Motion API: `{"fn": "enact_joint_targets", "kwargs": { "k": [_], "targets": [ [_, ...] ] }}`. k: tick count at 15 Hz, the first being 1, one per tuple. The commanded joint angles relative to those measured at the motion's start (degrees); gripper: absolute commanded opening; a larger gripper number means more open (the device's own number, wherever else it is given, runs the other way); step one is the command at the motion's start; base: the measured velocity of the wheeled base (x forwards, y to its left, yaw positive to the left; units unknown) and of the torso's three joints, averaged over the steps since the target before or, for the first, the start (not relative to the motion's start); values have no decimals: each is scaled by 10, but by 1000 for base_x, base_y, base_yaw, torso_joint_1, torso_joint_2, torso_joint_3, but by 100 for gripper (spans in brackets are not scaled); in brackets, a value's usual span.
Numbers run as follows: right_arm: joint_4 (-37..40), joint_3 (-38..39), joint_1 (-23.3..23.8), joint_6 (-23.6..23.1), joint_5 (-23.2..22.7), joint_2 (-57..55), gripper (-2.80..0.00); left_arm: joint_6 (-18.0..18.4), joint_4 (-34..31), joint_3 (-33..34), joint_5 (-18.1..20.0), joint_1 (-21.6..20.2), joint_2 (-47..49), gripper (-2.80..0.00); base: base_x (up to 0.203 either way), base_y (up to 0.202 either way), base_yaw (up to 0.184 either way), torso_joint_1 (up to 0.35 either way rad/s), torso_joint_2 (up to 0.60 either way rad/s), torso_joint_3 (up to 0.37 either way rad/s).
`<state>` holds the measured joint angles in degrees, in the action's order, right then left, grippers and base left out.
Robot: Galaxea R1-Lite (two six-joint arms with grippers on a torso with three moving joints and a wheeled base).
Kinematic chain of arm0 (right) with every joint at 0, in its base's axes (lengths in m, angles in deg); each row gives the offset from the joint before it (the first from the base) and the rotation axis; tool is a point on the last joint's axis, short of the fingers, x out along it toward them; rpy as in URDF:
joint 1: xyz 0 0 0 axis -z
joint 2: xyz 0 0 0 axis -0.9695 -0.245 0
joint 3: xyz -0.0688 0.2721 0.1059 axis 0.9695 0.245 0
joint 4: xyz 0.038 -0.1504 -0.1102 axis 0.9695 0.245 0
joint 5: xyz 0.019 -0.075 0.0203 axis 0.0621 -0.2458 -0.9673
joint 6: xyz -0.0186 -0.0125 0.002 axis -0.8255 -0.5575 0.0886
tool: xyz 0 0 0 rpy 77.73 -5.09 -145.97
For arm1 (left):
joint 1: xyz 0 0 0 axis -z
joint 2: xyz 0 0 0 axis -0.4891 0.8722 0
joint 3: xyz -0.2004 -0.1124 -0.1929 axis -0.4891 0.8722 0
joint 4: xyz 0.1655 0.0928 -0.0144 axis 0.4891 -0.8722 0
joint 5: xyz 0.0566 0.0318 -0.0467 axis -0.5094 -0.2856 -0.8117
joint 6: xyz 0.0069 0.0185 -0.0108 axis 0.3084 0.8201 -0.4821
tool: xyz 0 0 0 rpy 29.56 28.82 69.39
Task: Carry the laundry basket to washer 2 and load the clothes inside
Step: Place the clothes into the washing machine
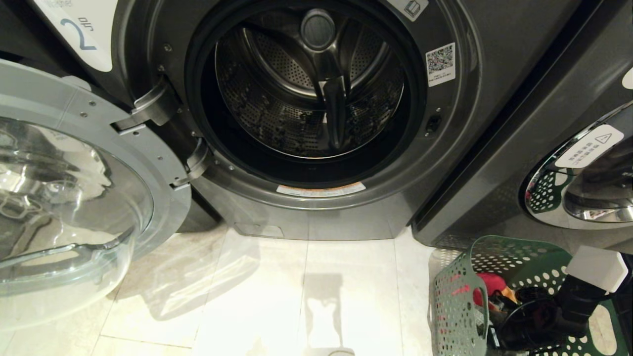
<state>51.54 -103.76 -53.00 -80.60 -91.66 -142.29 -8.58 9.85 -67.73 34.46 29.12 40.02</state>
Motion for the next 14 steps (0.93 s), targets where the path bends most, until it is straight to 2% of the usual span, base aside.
{"fn": "enact_joint_targets", "kwargs": {
  "k": [1,6,14],
  "targets": [
    [1,13,3,0,-2,14,-280,0,0,6,0,0,-1,-280,0,0,0,0,0,0],
    [27,125,5,4,-8,168,-280,0,0,6,0,0,0,-280,0,0,0,0,0,0],
    [30,397,3,21,-10,537,-280,0,0,6,0,0,-1,-280,0,0,0,0,0,0]
  ]
}}
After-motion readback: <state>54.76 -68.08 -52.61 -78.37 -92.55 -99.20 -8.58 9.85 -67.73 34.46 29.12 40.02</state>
